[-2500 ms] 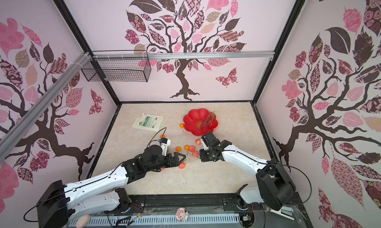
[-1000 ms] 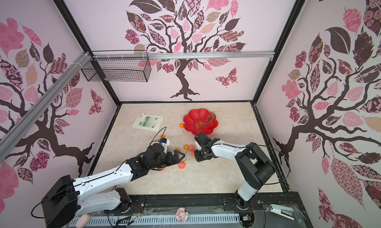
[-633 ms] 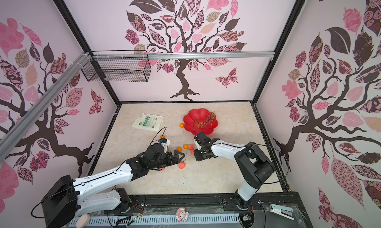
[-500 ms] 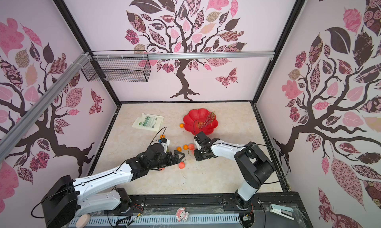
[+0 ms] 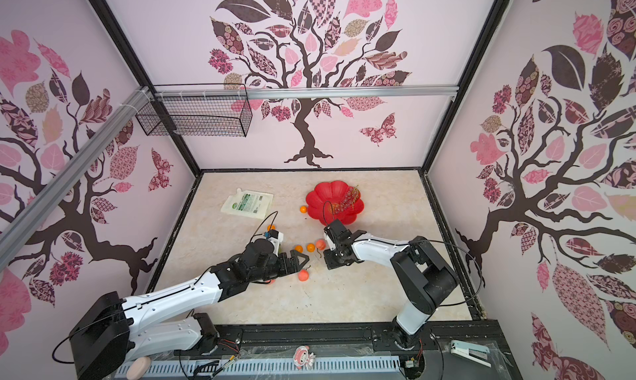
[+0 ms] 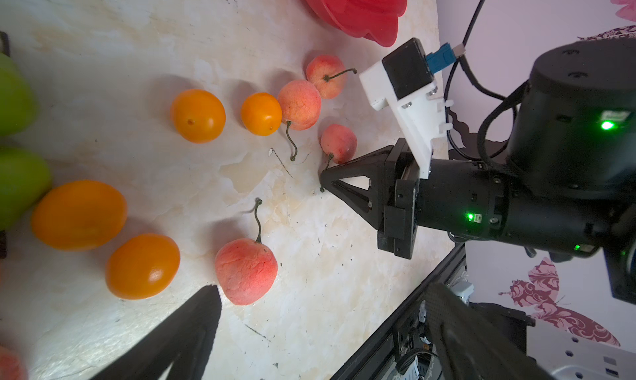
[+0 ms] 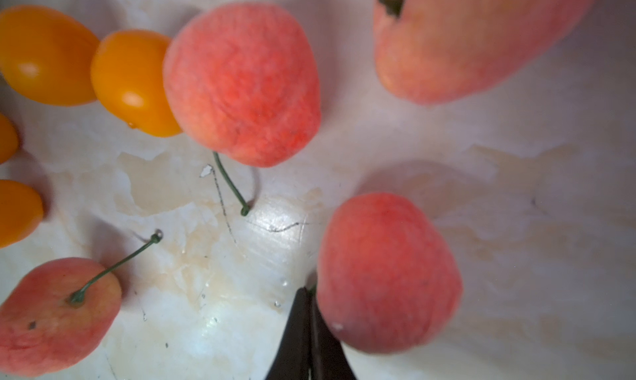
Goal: Place and organize the fake fruits in the fruit bowl
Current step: 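Lower the right gripper and grasp a pink peach, then lift the peach and carry it over the red bowl with right gripper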
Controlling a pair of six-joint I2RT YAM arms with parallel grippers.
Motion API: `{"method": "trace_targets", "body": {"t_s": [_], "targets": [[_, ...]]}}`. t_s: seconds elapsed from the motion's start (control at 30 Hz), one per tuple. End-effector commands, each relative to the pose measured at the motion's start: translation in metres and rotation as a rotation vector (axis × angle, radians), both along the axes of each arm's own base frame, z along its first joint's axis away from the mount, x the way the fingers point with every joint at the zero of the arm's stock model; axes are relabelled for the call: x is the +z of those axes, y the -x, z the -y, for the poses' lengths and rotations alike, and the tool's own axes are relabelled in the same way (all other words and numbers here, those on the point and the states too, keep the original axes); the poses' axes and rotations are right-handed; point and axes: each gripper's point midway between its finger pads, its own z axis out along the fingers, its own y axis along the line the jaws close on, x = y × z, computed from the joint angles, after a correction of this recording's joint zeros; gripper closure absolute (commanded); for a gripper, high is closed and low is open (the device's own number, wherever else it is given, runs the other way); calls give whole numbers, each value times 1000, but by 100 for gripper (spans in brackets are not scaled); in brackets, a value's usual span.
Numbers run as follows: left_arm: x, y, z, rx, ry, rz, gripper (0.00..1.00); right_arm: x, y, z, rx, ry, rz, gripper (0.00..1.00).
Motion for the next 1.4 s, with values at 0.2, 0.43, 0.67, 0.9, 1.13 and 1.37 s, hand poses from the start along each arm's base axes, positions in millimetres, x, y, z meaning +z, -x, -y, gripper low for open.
{"method": "trace_targets", "body": {"t_s": [0.2,0.43,0.67,0.9,1.13,1.37], "targets": [[6,-11,-9,-3,-38,44,3,22,16,14,-27,12,-4,100],[21,-25,-7,-10,-36,84,3,58,9,25,-65,16,98,100],[39,-42,6,-22,-30,120,3,94,-10,24,-78,25,190,100],[57,-66,22,-14,-31,153,4,111,-44,25,-139,23,227,100],[61,-93,32,20,-8,141,4,113,-87,32,-275,13,215,100],[68,-120,37,6,10,134,5,97,-123,45,-397,-15,163,100]]}}
